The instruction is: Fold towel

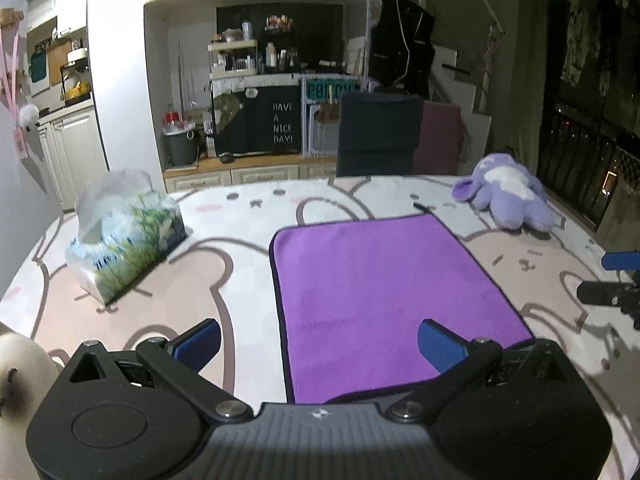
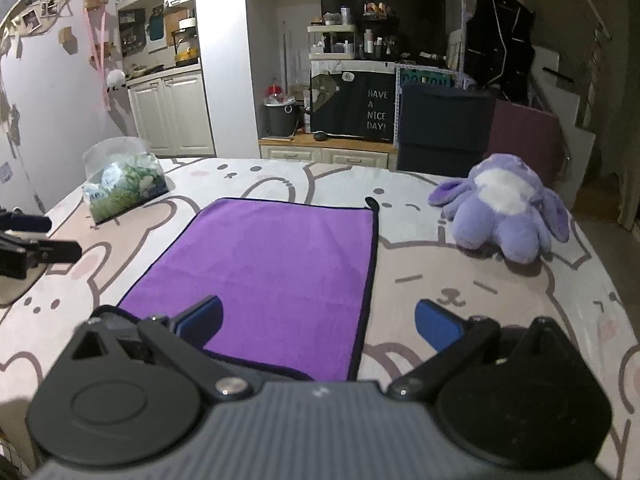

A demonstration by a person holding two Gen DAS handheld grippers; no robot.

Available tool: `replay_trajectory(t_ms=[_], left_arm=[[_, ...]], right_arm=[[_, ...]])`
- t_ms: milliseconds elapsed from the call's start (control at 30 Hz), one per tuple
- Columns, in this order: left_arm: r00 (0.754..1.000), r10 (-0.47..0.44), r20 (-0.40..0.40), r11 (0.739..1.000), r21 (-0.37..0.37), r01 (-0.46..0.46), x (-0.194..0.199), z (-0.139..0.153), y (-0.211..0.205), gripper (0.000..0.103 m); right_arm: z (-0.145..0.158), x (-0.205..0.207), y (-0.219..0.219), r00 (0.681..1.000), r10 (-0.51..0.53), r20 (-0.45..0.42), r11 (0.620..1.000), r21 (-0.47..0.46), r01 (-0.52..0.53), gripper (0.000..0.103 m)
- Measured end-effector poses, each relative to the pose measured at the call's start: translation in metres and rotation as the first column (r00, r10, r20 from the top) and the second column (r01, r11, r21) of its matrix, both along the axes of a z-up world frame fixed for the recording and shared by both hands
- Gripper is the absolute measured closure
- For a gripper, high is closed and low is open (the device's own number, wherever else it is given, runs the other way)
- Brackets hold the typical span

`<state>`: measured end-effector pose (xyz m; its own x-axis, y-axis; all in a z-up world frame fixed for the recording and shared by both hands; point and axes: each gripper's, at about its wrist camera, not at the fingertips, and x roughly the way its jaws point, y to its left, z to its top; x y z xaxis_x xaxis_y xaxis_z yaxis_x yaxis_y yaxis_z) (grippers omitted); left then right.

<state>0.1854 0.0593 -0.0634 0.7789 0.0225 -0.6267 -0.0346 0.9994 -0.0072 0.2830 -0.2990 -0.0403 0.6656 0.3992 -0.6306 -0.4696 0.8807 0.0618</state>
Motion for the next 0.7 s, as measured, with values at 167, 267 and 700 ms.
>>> replay_trajectory(t_ms=[167,267,700], left_arm=[[0.998,-0.034,-0.059,0.999,-0.039,0.032,0.001,-0.024,0.006,0.000],[0.995,-0.045,-0.085,0.998,-0.043,0.041,0.001,-0.037,0.009,0.000],[0.979,-0.149,-0.142,0.986,-0.101,0.136,-0.005,-0.064,0.020,0.001]], right_arm=[[-0.015,0.004,-0.004,0.999,-0.013,-0.037,1.000,0.024,0.014,0.000],[-0.025,0.006,-0.007,0.999,0.000,-0.055,1.000,0.031,0.002,0.000],[-0.067,0.012,-0.013,0.990,0.060,-0.128,0.997,0.047,-0.054,0.000]])
